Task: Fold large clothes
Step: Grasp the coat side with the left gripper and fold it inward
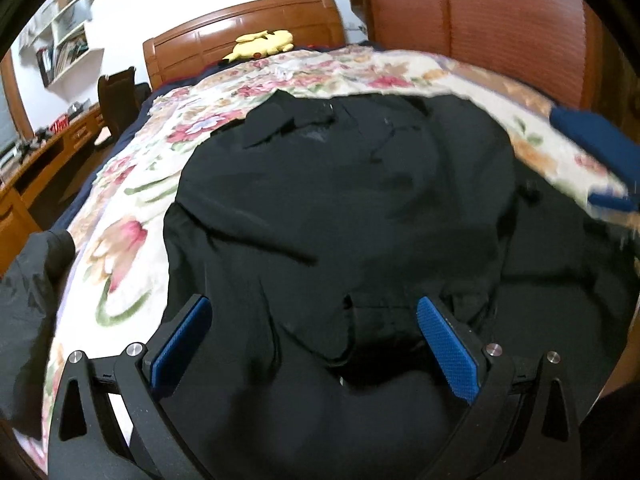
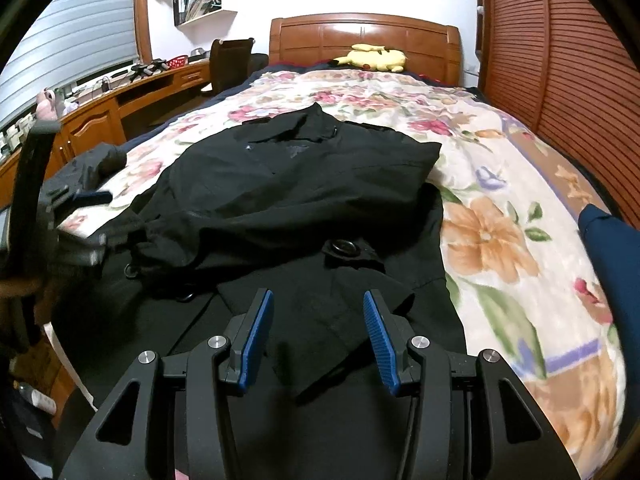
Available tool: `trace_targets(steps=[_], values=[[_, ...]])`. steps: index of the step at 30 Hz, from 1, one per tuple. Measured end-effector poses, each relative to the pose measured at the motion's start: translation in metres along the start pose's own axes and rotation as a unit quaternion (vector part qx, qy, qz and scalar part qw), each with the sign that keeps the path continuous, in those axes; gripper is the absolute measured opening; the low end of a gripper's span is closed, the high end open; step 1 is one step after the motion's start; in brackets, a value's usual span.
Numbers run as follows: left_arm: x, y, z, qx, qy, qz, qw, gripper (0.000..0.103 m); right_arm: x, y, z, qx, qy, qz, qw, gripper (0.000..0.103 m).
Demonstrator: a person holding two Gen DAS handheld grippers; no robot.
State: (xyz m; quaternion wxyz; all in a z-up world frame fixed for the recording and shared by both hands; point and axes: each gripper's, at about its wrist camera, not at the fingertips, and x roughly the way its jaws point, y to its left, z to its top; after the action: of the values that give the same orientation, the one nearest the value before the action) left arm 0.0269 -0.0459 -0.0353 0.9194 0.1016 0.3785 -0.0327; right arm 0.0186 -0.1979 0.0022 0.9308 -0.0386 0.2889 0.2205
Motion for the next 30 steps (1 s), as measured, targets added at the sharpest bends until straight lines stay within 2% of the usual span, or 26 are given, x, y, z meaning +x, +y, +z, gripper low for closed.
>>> trace_targets(steps=[5,7,9,10,12,13,15,16,17,19,24,25,27,30], values=[[0.001,-0.01,-0.016,0.029,0.013,0.011,0.9994,0.103,0.002,-0.002,0.001,0.001,-0.002,0.003,1.0,0.049],[0.004,-0.006,-0.016,0.017,0.019,0.0,0.9997,0.102,0.004,-0.003,0.0,0.0,0.0,0.003,1.0,0.049],[0.006,-0.002,-0.017,-0.005,0.027,-0.024,0.9993,0.096,0.006,-0.003,-0.001,-0.001,0.003,0.003,1.0,0.049],[0.007,0.001,-0.018,-0.019,0.033,-0.046,0.9982,0.089,0.006,-0.003,-0.001,-0.002,0.004,0.002,1.0,0.049],[0.007,0.001,-0.021,-0.028,0.034,-0.061,0.9972,0.075,0.007,-0.004,0.0,-0.003,0.005,0.002,1.0,0.049],[0.006,0.0,-0.022,-0.026,0.034,-0.074,0.9963,0.057,0.006,-0.004,0.001,-0.003,0.005,0.002,1.0,0.049],[0.003,-0.007,-0.023,-0.021,0.034,-0.084,0.9957,0.038,0.005,-0.006,0.001,-0.003,0.003,0.002,1.0,0.049],[0.0,-0.01,-0.023,-0.013,0.033,-0.083,0.9959,0.018,0.005,-0.007,0.001,-0.002,0.003,0.002,1.0,0.049],[-0.002,-0.011,-0.021,-0.008,0.03,-0.079,0.9964,0.011,0.005,-0.008,0.001,-0.001,0.003,0.003,1.0,0.049],[-0.019,-0.009,-0.013,0.0,0.001,-0.053,0.9986,0.009,0.005,-0.009,0.001,0.0,0.004,0.002,1.0,0.049],[-0.058,0.021,0.009,-0.03,-0.056,-0.033,0.9975,0.007,0.006,-0.006,0.002,-0.002,0.005,0.003,1.0,0.049],[-0.07,0.028,0.011,-0.028,-0.071,-0.019,0.9969,0.007,0.006,-0.006,0.002,-0.003,0.005,0.003,1.0,0.049],[-0.082,0.034,0.01,-0.022,-0.085,0.001,0.9962,0.007,0.006,-0.006,0.002,-0.004,0.004,0.003,1.0,0.049],[-0.09,0.043,-0.005,-0.021,-0.079,-0.001,0.9967,0.007,0.006,-0.006,0.001,-0.004,0.004,0.003,1.0,0.049]])
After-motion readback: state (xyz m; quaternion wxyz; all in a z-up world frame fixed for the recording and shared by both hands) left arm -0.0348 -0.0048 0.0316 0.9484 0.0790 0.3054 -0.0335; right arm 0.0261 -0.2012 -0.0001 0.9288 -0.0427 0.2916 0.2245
